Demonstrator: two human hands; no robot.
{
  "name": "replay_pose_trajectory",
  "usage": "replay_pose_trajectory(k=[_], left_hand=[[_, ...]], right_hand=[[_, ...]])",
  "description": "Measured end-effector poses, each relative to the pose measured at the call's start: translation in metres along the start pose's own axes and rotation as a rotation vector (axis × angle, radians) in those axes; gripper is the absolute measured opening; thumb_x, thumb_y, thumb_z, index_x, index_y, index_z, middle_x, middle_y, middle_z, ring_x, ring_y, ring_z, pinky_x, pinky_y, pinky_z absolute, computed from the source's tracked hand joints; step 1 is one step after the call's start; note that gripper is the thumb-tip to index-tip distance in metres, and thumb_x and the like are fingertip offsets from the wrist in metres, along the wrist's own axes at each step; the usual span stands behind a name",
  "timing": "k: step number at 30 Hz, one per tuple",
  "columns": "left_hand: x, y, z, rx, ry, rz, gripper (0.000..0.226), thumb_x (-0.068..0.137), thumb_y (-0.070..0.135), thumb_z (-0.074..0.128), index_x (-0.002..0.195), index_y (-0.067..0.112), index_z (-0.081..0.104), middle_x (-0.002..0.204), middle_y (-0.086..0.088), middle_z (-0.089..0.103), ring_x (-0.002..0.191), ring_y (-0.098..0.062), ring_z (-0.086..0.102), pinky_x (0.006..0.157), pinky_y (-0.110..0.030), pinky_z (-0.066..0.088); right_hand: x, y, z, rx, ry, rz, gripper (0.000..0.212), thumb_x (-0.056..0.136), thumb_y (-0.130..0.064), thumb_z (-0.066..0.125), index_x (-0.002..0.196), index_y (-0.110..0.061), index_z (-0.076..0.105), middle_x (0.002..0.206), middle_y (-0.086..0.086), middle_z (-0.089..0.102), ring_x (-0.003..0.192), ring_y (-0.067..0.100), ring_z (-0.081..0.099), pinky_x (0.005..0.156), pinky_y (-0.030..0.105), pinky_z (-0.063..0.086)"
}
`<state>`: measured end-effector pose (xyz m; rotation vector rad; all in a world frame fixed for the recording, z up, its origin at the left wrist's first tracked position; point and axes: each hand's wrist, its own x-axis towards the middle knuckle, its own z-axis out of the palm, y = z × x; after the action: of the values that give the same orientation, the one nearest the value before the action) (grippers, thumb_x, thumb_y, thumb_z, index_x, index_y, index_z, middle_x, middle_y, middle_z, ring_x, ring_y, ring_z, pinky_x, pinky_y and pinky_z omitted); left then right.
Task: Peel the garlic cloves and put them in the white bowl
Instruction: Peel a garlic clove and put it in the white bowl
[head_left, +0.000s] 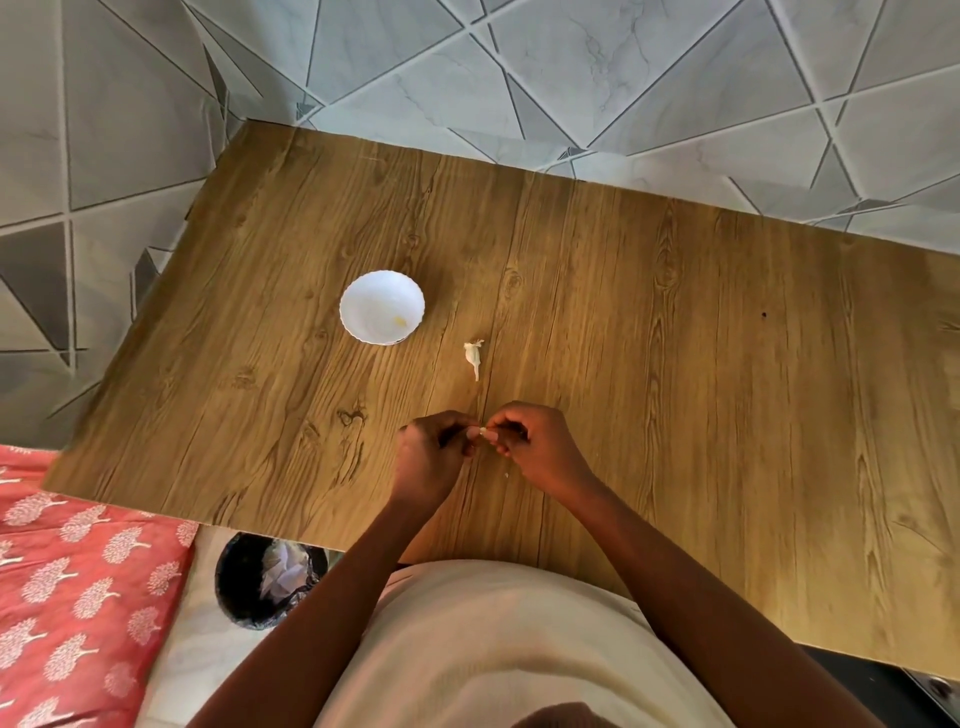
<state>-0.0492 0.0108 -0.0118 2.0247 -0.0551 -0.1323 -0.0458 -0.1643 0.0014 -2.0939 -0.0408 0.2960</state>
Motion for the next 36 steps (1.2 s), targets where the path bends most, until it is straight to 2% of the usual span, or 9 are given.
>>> replay_pose_trajectory(k=[5, 8, 13, 15, 19, 24, 28, 33, 36], left_hand=[[-0.002, -0.001, -0.001, 0.034, 0.038, -0.025, 0.016, 0.095, 0.001, 0.064, 0.088, 0.007, 0.077, 0.071, 0.003, 0.07, 0.061, -0.01, 0.062, 0.062, -0.033, 0.055], [-0.007, -0.007, -0.01, 0.118, 0.175, -0.062, 0.016, 0.094, -0.001, 0.064, 0.09, 0.007, 0.077, 0.077, 0.002, 0.07, 0.067, -0.011, 0.061, 0.066, -0.026, 0.049], [-0.035, -0.024, -0.029, 0.219, 0.414, -0.187, 0.01, 0.092, 0.003, 0.068, 0.09, 0.009, 0.075, 0.08, -0.001, 0.071, 0.067, -0.017, 0.059, 0.063, -0.03, 0.047], [-0.044, -0.03, -0.034, 0.225, 0.454, -0.165, 0.012, 0.09, -0.002, 0.067, 0.09, 0.008, 0.074, 0.084, -0.003, 0.071, 0.07, -0.02, 0.062, 0.065, -0.033, 0.05], [-0.053, -0.037, -0.038, 0.243, 0.476, -0.163, 0.025, 0.082, -0.009, 0.065, 0.095, 0.01, 0.075, 0.094, -0.003, 0.072, 0.079, -0.02, 0.067, 0.071, -0.031, 0.053], [-0.052, -0.042, -0.036, 0.229, 0.467, -0.157, 0.025, 0.082, -0.007, 0.064, 0.097, 0.011, 0.074, 0.095, -0.002, 0.07, 0.082, -0.021, 0.065, 0.074, -0.04, 0.056], [-0.053, -0.039, -0.033, 0.21, 0.481, -0.171, 0.023, 0.083, -0.005, 0.064, 0.097, 0.011, 0.074, 0.094, -0.002, 0.068, 0.082, -0.022, 0.063, 0.074, -0.04, 0.055], [-0.052, -0.037, -0.029, 0.243, 0.477, -0.176, 0.023, 0.08, -0.006, 0.065, 0.091, 0.012, 0.073, 0.09, -0.002, 0.069, 0.08, -0.026, 0.063, 0.071, -0.035, 0.051], [-0.052, -0.032, -0.023, 0.27, 0.415, -0.1, 0.021, 0.08, -0.007, 0.067, 0.092, 0.009, 0.073, 0.091, -0.003, 0.069, 0.076, -0.023, 0.063, 0.068, -0.034, 0.051]], right_hand=[[0.005, -0.006, 0.004, -0.196, 0.004, -0.125, 0.009, 0.092, -0.007, 0.07, 0.096, -0.012, 0.076, 0.086, -0.001, 0.07, 0.077, 0.005, 0.061, 0.07, 0.016, 0.047], [0.017, -0.01, 0.011, -0.307, -0.039, -0.169, 0.009, 0.093, -0.005, 0.064, 0.097, -0.01, 0.07, 0.092, 0.002, 0.066, 0.083, 0.013, 0.062, 0.073, 0.029, 0.053], [0.042, -0.038, 0.041, -0.656, -0.151, -0.413, 0.012, 0.093, -0.007, 0.058, 0.104, -0.007, 0.062, 0.097, 0.01, 0.061, 0.089, 0.029, 0.061, 0.071, 0.04, 0.052], [0.054, -0.054, 0.054, -0.788, -0.206, -0.479, 0.016, 0.098, -0.014, 0.055, 0.111, -0.008, 0.062, 0.108, 0.012, 0.062, 0.099, 0.03, 0.061, 0.079, 0.043, 0.054], [0.071, -0.072, 0.071, -0.929, -0.379, -0.409, 0.025, 0.098, -0.012, 0.054, 0.122, -0.01, 0.057, 0.135, 0.015, 0.052, 0.124, 0.032, 0.051, 0.097, 0.045, 0.047], [0.067, -0.065, 0.069, -0.892, -0.436, -0.351, 0.03, 0.094, -0.006, 0.056, 0.124, -0.007, 0.06, 0.143, 0.015, 0.051, 0.134, 0.032, 0.048, 0.105, 0.042, 0.047], [0.064, -0.062, 0.066, -0.813, -0.373, -0.306, 0.021, 0.098, -0.011, 0.058, 0.118, -0.007, 0.064, 0.135, 0.013, 0.056, 0.133, 0.029, 0.049, 0.105, 0.04, 0.046], [0.053, -0.055, 0.057, -0.653, -0.256, -0.287, 0.015, 0.099, -0.018, 0.061, 0.102, -0.004, 0.065, 0.119, 0.011, 0.06, 0.116, 0.029, 0.055, 0.088, 0.039, 0.051], [0.038, -0.038, 0.041, -0.522, -0.08, -0.313, 0.002, 0.093, -0.006, 0.064, 0.094, -0.007, 0.064, 0.105, 0.005, 0.059, 0.1, 0.023, 0.059, 0.076, 0.038, 0.055]])
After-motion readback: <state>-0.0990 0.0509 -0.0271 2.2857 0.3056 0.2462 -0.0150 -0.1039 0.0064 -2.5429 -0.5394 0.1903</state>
